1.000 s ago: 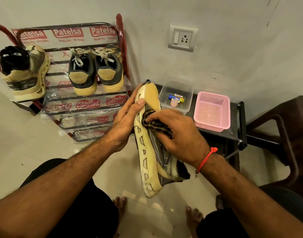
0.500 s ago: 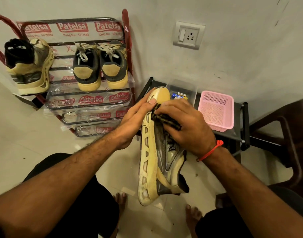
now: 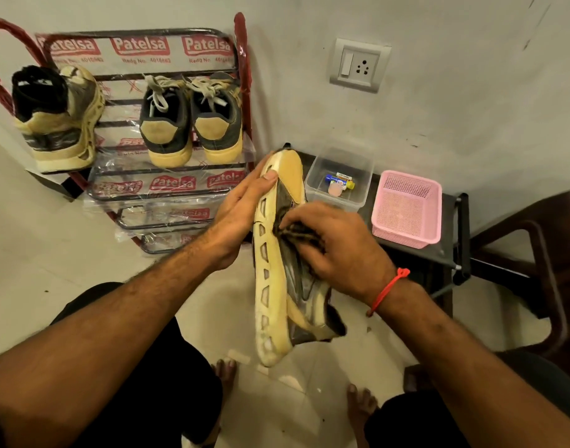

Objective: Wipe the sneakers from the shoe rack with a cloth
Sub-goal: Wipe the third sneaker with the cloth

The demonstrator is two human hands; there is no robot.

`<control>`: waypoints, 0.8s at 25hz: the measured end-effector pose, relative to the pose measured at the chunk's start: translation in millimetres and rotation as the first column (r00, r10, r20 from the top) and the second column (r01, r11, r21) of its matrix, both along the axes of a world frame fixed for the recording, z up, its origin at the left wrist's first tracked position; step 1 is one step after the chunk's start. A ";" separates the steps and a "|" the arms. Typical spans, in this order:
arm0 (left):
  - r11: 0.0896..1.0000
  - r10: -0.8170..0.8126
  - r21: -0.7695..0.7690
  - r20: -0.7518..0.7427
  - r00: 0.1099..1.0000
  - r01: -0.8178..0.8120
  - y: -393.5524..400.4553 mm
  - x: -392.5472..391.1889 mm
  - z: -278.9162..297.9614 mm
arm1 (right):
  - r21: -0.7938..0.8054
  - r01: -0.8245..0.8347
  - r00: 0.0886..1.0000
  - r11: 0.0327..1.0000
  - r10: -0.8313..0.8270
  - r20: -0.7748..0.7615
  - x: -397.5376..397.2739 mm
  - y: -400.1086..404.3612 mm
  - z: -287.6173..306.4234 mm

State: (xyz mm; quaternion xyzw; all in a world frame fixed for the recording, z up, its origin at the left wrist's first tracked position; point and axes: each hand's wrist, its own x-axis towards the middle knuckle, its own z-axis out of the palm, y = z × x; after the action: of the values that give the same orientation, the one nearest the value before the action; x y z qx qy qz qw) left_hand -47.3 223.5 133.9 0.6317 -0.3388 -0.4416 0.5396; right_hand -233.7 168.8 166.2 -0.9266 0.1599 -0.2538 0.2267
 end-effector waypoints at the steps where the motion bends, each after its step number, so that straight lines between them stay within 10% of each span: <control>1: 1.000 0.009 0.013 0.015 1.000 -0.009 0.3 1.9 1.0 | 0.024 -0.074 0.992 0.997 0.076 -0.097 -1.2 2.5 -1.0; 5: 0.992 0.112 0.053 0.078 0.991 -0.116 1.3 14.4 3.6 | 0.095 -0.265 0.825 0.960 0.276 -0.492 -4.7 11.2 -8.2; 12: 0.987 0.068 0.138 0.118 0.991 -0.084 0.2 2.1 9.1 | -0.075 0.023 1.000 0.997 -0.023 -0.005 4.6 -3.4 -17.3; 17: 0.956 0.244 0.139 0.107 0.964 -0.257 9.9 29.5 24.2 | 0.122 -0.339 0.847 0.933 0.359 -0.393 -2.2 23.2 -31.2; 20: 0.959 0.214 0.169 0.094 0.972 -0.227 16.1 32.1 25.7 | -0.024 -0.318 0.916 0.948 0.300 -0.268 -6.5 19.5 -38.5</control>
State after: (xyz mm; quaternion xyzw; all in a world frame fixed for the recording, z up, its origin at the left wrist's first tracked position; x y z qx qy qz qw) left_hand -15.2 239.6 159.6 0.7273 -0.2452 -0.3835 0.5137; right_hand -240.2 188.3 127.6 -0.9725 0.0314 -0.0960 0.2097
